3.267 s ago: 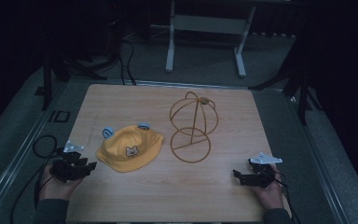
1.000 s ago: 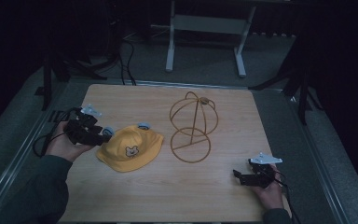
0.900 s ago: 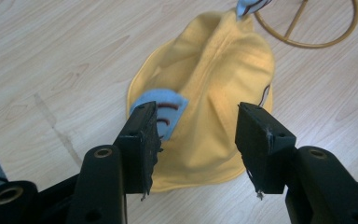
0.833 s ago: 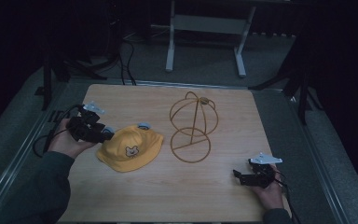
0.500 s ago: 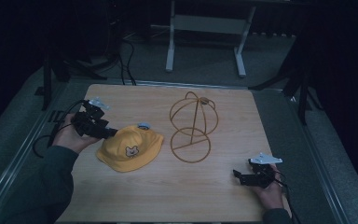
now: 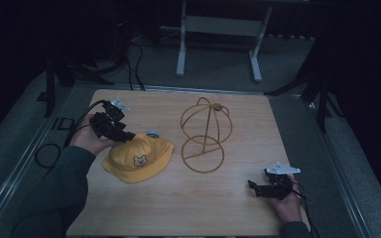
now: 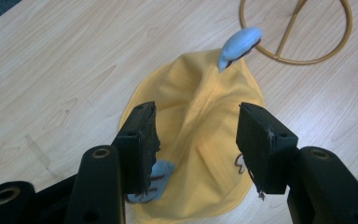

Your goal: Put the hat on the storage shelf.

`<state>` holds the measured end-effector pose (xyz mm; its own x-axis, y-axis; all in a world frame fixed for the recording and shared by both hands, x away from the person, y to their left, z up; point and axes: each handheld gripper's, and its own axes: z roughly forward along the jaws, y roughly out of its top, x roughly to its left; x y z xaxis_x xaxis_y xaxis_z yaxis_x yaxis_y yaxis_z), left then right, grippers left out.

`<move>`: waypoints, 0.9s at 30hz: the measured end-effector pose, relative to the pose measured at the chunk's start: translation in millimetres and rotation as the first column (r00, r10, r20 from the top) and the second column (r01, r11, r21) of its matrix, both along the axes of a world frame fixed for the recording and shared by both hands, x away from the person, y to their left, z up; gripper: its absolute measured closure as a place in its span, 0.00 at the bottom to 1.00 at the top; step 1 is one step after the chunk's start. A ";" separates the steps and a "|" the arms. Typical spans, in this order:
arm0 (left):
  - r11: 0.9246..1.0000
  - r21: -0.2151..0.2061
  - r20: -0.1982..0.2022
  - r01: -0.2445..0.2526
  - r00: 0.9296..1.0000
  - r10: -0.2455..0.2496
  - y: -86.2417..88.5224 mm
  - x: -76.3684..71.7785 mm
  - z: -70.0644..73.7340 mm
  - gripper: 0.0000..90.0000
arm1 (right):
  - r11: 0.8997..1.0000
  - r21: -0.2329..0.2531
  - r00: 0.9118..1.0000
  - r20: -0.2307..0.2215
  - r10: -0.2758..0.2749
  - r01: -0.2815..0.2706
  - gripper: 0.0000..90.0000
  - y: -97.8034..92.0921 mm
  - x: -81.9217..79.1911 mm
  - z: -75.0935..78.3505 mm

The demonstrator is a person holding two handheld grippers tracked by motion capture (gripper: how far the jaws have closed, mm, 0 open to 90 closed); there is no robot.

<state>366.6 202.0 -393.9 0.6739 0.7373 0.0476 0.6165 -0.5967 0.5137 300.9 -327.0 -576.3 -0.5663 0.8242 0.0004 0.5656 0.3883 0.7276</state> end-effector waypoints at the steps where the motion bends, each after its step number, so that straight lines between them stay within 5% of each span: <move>1: 1.000 0.010 -0.001 0.010 1.000 -0.010 -4.4 2.8 -0.6 0.53 | 1.000 0.000 1.000 0.000 0.000 0.000 0.16 0.0 0.0 0.0; 27: 0.994 0.095 -0.149 0.053 0.988 -0.038 -25.4 36.2 -38.8 0.52 | 1.000 -0.002 1.000 0.001 0.003 -0.003 0.16 -0.1 0.1 0.0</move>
<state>402.8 176.6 -432.6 0.7118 0.7022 0.0165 0.6518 -0.6691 0.3570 301.0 -327.1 -576.3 -0.5685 0.8227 -0.0016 0.5639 0.3910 0.7274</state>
